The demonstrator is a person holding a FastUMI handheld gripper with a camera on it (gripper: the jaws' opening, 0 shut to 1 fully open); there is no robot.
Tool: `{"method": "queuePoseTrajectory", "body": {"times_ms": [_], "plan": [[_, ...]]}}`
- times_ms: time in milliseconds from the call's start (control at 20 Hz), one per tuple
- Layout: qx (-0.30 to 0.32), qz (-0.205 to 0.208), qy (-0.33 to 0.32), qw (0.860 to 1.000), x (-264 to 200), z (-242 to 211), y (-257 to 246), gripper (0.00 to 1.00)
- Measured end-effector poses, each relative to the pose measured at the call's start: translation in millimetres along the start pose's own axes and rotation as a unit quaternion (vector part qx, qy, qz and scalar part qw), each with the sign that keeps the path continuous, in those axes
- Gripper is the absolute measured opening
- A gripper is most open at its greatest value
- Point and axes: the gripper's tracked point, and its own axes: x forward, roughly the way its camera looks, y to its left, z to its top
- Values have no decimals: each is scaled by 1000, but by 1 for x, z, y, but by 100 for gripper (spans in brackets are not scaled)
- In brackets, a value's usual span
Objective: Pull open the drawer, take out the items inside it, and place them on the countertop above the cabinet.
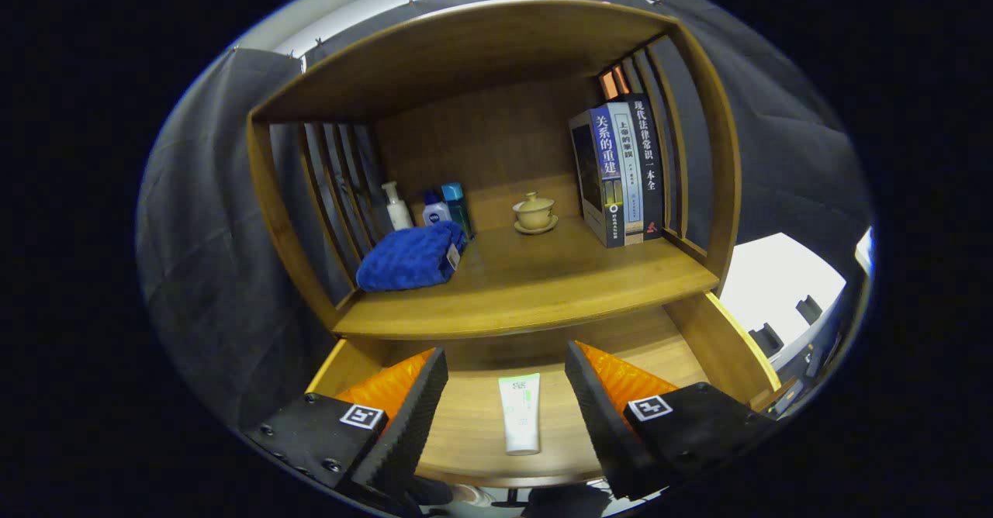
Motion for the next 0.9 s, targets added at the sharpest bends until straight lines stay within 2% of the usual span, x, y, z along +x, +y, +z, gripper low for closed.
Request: {"method": "queuePoseTrajectory", "body": {"times_ms": [150, 300, 600, 900], "plan": [[-31, 0, 67, 997, 23, -18, 6, 99], [-67, -3, 137, 988, 48, -46, 7, 99], [-62, -13, 294, 954, 71, -124, 6, 100], [-62, -33, 355, 932, 80, -148, -3, 99]]}}
